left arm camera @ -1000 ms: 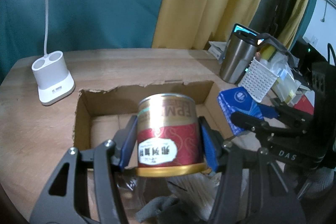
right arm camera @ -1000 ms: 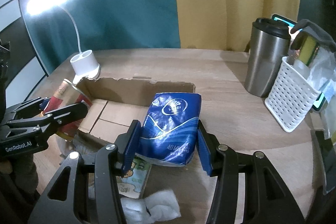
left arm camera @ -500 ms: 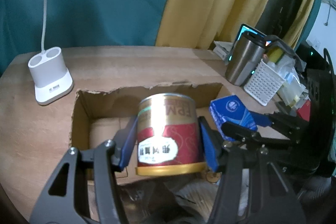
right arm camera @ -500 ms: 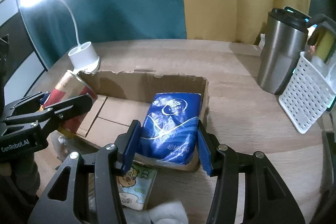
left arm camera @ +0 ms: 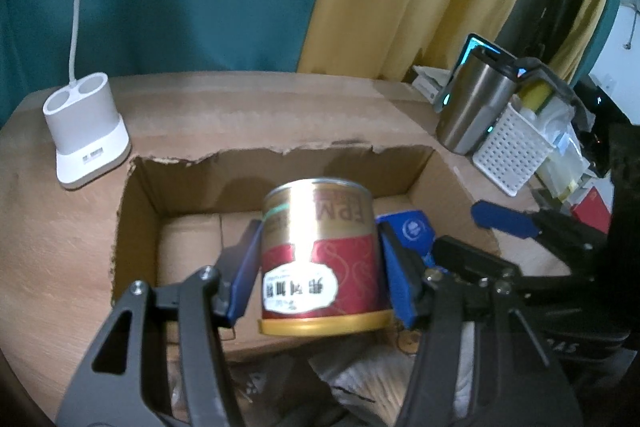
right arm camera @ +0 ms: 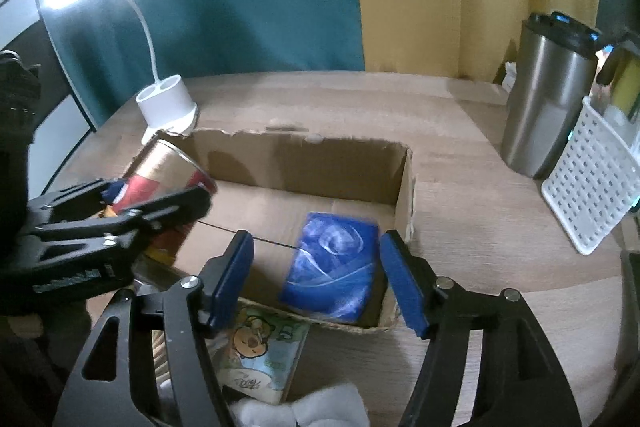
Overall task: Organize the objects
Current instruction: 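Carry the tin can left while the right gripper lowers the tissue pack into the box, then lower the tin can into the cardboard box and open the left gripper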
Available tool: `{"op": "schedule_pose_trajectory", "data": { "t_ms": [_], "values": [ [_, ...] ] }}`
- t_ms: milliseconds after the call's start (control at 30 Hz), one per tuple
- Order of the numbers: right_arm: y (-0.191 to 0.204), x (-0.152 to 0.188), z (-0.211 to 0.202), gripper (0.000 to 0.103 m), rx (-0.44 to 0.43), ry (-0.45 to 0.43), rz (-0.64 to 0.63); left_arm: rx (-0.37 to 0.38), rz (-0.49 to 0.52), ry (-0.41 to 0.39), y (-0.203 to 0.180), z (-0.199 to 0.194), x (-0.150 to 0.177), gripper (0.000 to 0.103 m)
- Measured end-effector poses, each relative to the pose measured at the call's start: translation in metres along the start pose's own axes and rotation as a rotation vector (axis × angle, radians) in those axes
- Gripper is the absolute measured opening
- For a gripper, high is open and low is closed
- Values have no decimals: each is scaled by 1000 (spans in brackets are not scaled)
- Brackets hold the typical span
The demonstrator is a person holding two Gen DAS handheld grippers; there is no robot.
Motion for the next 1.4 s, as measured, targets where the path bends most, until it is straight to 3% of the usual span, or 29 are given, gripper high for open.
{"op": "schedule_pose_trajectory", "data": {
  "t_ms": [400,700,867,1000,1200,1400],
  "values": [
    [-30,2,-7,69,47,-18,49,-9,9,55,-12,22,6,57],
    [-47,13,0,69,29,-5,83,-37,-23,159,-20,48,15,57],
    [-53,13,-2,69,11,-22,102,-33,-14,180,-30,52,18,57],
    [-54,15,-2,58,-10,-25,98,2,-39,219,-37,52,23,57],
    [-56,14,-4,56,-28,-33,107,37,-50,223,-51,51,20,57],
    [-62,15,-7,56,-10,-29,120,22,-45,210,-52,47,19,58]
  ]
}}
Point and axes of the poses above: each gripper's, at about its wrist camera, not at the fingertips, and z roughly the way its jaws point, y to its left, x to its underside, the point moved 9 cm from there along z, roughly the way its jaws point, and after that the axes turned 3 degrees about -z, right-handed, at the moved point
